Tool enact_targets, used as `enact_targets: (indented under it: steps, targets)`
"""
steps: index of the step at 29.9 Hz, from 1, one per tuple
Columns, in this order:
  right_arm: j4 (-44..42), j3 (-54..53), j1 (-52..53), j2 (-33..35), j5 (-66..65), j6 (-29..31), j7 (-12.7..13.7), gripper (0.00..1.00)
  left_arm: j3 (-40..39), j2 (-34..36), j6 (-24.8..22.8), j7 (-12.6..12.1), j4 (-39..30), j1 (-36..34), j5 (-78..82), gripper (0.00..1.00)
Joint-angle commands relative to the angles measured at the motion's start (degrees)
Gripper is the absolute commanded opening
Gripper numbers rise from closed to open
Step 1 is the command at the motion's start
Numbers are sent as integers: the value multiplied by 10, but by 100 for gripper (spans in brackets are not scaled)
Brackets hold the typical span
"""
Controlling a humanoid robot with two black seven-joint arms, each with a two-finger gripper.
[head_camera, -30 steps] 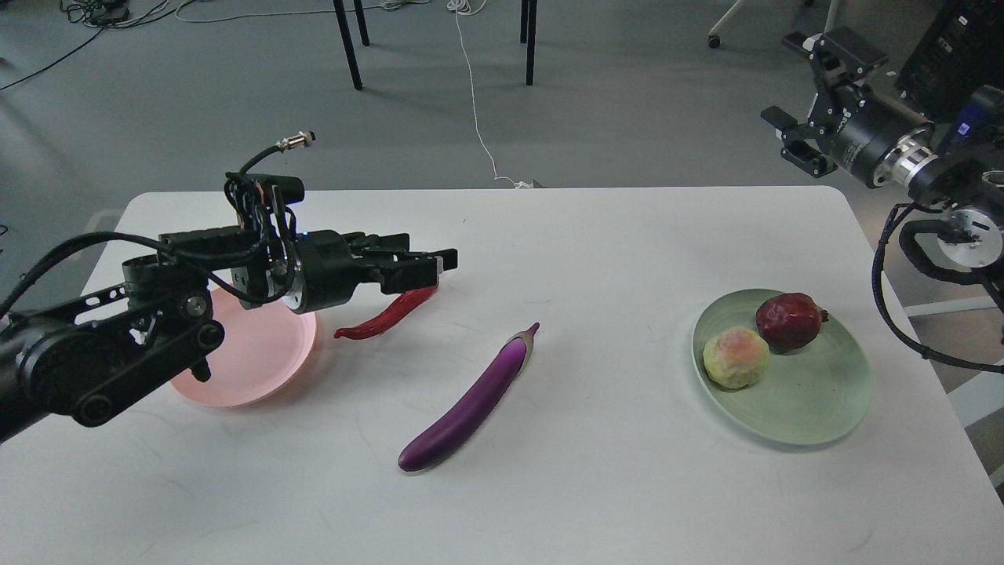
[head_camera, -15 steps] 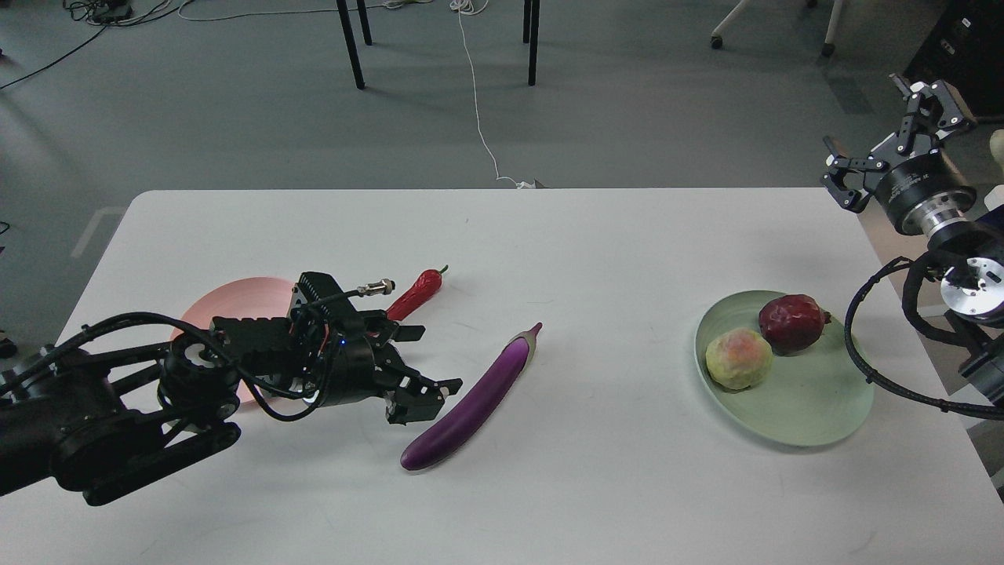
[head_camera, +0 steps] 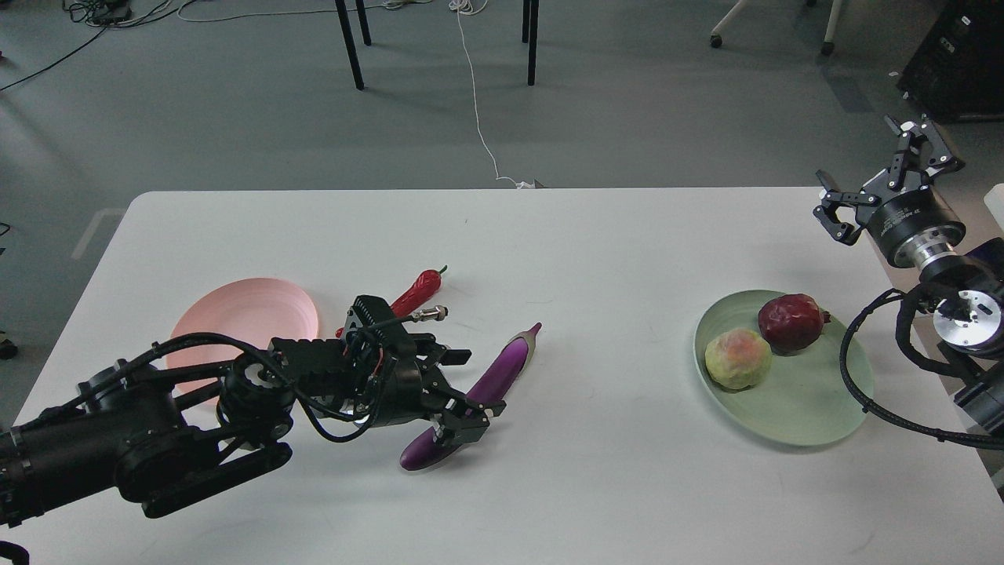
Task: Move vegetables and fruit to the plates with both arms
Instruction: 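Reach the left gripper down to the purple eggplant and grasp it, then lift the eggplant and carry it over the pink plate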
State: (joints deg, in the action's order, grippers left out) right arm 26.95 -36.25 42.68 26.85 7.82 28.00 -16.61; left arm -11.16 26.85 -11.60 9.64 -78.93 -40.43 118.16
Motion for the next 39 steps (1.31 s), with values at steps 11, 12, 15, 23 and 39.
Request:
enact_targets:
  steps: [11, 12, 15, 23, 39]
  targets:
    - [0, 0, -9, 22, -1, 0, -7, 99, 16, -35, -3, -15, 54, 6, 11, 32]
    - [0, 0, -8, 22, -1, 0, -6, 99, 17, -32, -3, -15, 54, 6, 11, 28]
    - [0, 1, -8, 22, -1, 0, -7, 99, 16, -20, -3, -14, 51, 6, 11, 14]
    - [1, 2, -4, 22, -2, 0, -6, 99, -36, 36, 1, -11, -24, 6, 4, 8]
    - [1, -1, 0, 37, -2, 0, -9, 99, -113, 204, 3, -2, -16, -2, -139, 9]
